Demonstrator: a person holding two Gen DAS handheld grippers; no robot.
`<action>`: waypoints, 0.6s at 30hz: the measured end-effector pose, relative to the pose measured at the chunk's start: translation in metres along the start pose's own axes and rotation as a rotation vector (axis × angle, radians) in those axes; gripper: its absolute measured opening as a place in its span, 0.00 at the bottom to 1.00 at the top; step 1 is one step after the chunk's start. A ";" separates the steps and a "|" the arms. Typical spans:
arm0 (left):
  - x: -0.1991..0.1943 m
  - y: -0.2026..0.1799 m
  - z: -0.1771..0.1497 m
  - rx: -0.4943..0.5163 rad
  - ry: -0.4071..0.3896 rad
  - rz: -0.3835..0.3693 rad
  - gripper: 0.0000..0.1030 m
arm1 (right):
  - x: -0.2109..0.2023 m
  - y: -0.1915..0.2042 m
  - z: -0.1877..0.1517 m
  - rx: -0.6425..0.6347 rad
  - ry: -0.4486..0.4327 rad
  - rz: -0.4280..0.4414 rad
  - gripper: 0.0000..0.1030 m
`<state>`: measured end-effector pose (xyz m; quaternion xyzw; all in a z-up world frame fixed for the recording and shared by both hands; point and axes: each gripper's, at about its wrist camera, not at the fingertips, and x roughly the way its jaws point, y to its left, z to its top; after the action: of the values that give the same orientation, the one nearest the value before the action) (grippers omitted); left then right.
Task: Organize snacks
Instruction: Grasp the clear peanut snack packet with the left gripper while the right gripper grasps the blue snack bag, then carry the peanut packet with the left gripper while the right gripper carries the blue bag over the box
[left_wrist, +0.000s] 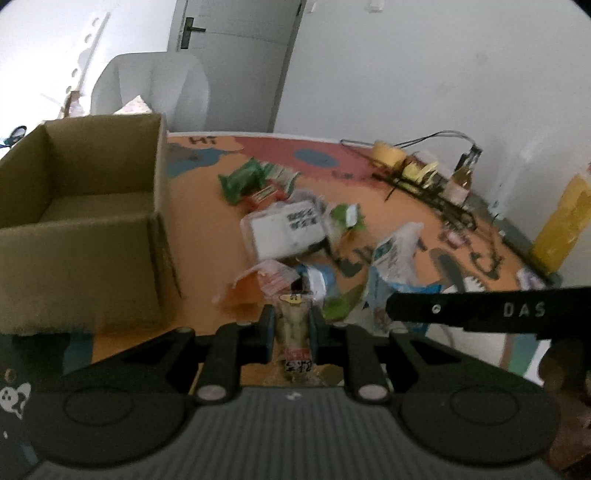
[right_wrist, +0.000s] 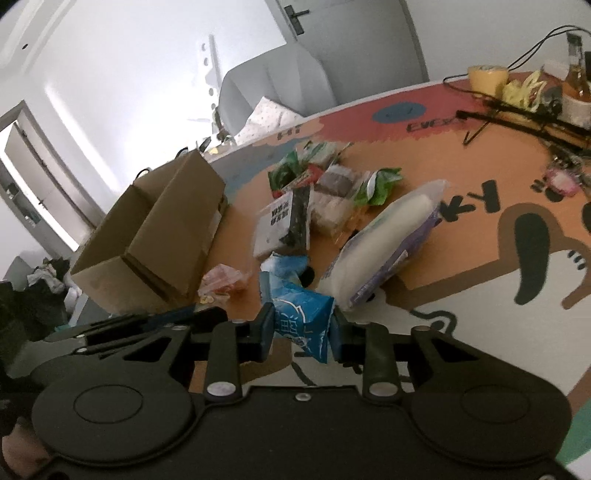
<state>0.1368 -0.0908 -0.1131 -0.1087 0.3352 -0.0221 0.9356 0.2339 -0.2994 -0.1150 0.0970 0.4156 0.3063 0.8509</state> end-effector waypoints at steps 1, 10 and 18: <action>-0.002 -0.001 0.003 0.006 -0.009 -0.003 0.17 | -0.002 0.002 0.002 0.000 -0.007 -0.004 0.28; -0.029 -0.001 0.020 0.016 -0.085 -0.053 0.17 | -0.020 0.019 0.011 -0.006 -0.065 -0.030 0.28; -0.052 0.019 0.029 0.002 -0.146 -0.072 0.17 | -0.026 0.038 0.020 -0.014 -0.095 -0.037 0.28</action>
<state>0.1140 -0.0607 -0.0632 -0.1211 0.2620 -0.0479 0.9563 0.2204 -0.2831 -0.0694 0.0976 0.3741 0.2885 0.8760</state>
